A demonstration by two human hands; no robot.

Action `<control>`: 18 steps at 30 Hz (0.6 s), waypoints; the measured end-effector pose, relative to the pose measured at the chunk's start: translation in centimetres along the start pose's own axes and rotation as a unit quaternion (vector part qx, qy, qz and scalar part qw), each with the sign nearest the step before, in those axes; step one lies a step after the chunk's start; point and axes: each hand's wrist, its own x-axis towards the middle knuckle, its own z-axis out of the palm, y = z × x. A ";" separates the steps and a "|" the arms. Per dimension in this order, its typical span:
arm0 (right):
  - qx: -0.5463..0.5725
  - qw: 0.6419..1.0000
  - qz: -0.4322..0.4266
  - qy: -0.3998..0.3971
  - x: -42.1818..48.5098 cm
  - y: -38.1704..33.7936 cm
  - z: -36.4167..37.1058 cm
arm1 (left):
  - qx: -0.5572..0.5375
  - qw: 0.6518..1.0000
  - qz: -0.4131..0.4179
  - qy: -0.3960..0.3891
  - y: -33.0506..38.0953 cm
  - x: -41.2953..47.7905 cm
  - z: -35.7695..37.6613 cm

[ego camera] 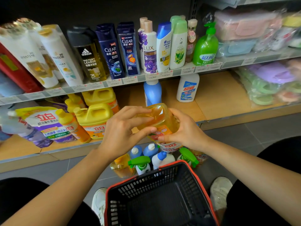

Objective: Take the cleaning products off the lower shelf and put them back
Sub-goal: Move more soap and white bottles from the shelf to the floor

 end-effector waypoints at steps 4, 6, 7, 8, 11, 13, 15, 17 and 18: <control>0.008 1.000 0.000 0.001 0.0 -0.1 -0.1 | -0.057 0.998 -0.001 -0.009 0.0 -0.2 0.3; 0.025 1.000 -0.004 -0.004 0.1 -0.2 -0.3 | -0.105 0.994 -0.005 0.003 0.0 -0.2 0.4; 0.035 0.999 -0.006 -0.011 0.2 -0.2 -0.4 | -0.122 0.992 -0.013 0.015 0.0 -0.1 0.4; 0.045 0.999 -0.007 -0.019 0.3 -0.3 -0.5 | -0.136 0.990 -0.025 0.026 -0.1 -0.1 0.5; 0.064 0.998 0.005 -0.028 0.5 -0.1 -0.5 | -0.156 0.984 -0.065 0.055 0.0 -0.1 0.6; 0.080 0.996 0.026 -0.022 0.6 0.1 -0.6 | -0.158 0.981 -0.088 0.069 -0.1 -0.1 0.8; 0.102 0.994 0.047 -0.018 0.7 0.3 -0.8 | -0.164 0.977 -0.113 0.075 -0.4 -0.1 1.1; 0.116 0.991 0.059 -0.009 1.0 0.5 -1.1 | -0.156 0.973 -0.148 0.087 -0.8 -0.5 1.5; 0.124 0.990 0.063 -0.004 1.1 0.6 -1.2 | -0.158 0.967 -0.175 0.092 -0.9 -0.7 1.9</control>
